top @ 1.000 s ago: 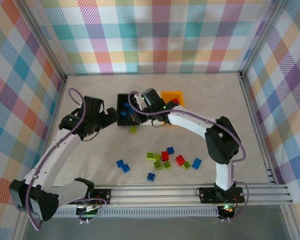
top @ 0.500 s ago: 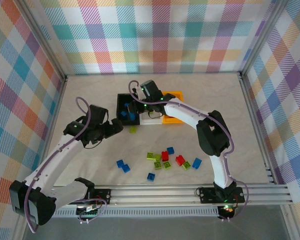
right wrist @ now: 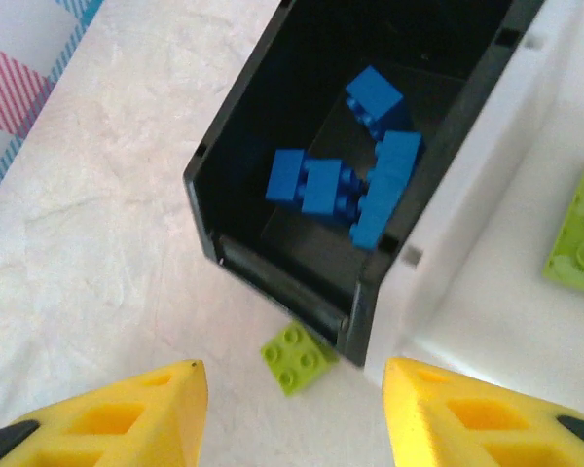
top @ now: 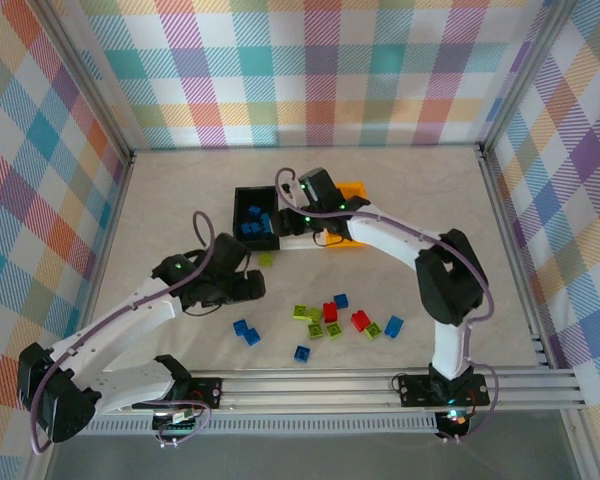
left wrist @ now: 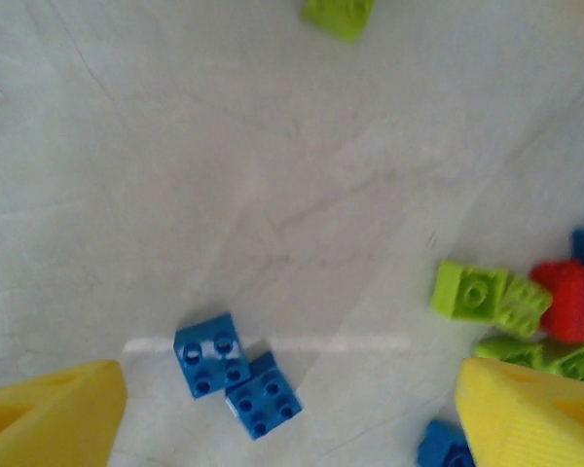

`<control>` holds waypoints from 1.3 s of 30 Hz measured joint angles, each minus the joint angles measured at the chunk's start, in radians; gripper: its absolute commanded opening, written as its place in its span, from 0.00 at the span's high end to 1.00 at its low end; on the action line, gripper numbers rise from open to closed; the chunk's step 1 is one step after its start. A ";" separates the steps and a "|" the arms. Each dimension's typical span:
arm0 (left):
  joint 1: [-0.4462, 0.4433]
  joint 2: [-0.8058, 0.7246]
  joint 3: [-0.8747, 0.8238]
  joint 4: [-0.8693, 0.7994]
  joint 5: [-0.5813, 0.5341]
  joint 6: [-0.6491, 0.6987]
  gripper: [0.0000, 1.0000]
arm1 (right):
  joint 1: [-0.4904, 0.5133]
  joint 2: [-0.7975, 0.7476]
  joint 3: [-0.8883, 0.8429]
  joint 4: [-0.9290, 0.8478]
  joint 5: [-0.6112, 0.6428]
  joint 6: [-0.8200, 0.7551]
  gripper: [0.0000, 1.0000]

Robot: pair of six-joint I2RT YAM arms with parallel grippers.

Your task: Sort the legos into containers by color

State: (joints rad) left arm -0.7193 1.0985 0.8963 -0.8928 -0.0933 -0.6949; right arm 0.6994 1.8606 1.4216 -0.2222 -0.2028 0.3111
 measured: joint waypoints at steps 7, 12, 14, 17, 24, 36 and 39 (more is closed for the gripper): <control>-0.121 0.077 -0.085 -0.006 0.016 -0.050 0.16 | 0.000 -0.208 -0.224 0.018 0.013 0.011 0.47; -0.130 0.134 -0.132 0.016 0.014 -0.089 0.25 | -0.005 -0.295 -0.333 0.023 0.025 0.019 0.47; -0.124 0.146 -0.162 0.035 0.014 -0.104 0.26 | -0.006 -0.320 -0.368 0.024 0.030 0.023 0.47; -0.112 0.171 -0.189 0.058 0.015 -0.111 0.24 | -0.010 -0.348 -0.401 0.024 0.034 0.026 0.47; -0.108 0.254 -0.193 0.114 0.017 -0.109 0.26 | -0.033 -0.398 -0.432 0.032 0.037 0.034 0.47; -0.104 0.412 -0.106 0.198 0.019 -0.064 0.56 | -0.051 -0.424 -0.446 0.047 0.037 0.042 0.48; -0.103 0.435 -0.090 0.202 0.010 -0.047 0.65 | -0.054 -0.433 -0.447 0.050 0.037 0.042 0.48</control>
State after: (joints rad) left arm -0.8223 1.5330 0.8066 -0.6910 -0.0830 -0.7422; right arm 0.6456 1.4273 0.9749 -0.1726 -0.1658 0.3527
